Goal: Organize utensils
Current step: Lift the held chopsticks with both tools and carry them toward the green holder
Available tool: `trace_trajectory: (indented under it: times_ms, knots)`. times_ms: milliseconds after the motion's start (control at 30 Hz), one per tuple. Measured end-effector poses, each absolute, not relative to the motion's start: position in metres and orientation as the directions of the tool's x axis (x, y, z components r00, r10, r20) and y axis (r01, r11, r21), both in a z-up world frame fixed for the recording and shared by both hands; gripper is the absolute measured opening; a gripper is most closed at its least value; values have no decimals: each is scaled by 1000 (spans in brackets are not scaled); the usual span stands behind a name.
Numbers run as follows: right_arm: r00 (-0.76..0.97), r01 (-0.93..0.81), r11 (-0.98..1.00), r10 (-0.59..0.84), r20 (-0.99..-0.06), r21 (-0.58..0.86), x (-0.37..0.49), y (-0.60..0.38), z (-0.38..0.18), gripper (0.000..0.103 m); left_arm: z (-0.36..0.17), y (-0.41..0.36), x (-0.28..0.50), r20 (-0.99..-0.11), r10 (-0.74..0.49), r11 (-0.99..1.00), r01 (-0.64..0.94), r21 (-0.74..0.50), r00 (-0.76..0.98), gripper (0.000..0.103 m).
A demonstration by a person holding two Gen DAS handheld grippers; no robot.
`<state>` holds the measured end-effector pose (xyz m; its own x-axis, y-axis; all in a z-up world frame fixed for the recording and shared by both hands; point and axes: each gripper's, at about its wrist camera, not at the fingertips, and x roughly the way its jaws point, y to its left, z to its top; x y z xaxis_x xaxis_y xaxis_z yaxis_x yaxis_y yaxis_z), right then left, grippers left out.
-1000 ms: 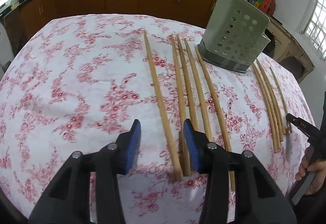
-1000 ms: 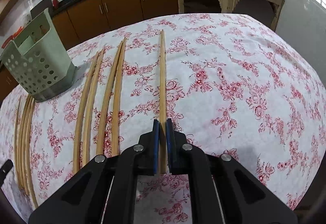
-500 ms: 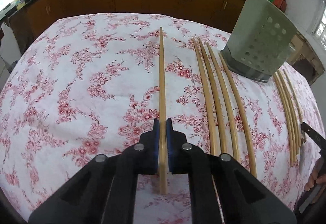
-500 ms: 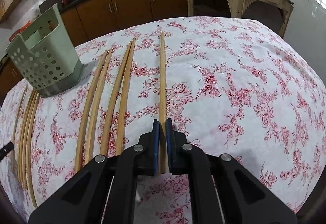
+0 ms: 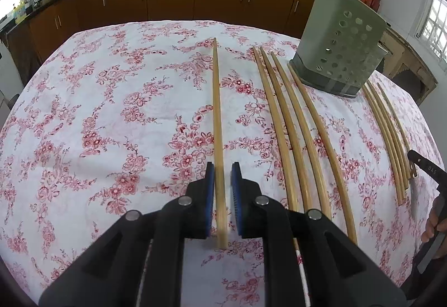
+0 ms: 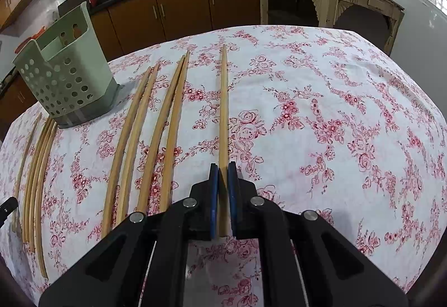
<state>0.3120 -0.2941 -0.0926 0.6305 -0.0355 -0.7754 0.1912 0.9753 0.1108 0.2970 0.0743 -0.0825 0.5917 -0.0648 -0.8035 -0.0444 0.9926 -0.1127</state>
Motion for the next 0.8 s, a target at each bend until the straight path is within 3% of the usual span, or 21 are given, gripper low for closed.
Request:
trace_trajectory:
  times_ms: [300, 800]
  knots:
    - [640, 175, 980, -43, -767, 90, 320, -292, -92, 8, -86, 70, 307, -781, -30, 999, -12, -48, 624, 13]
    - [641, 181, 978, -37, -767, 104, 316, -293, -93, 8, -86, 69, 293, -780, -23, 999, -15, -42, 626, 13]
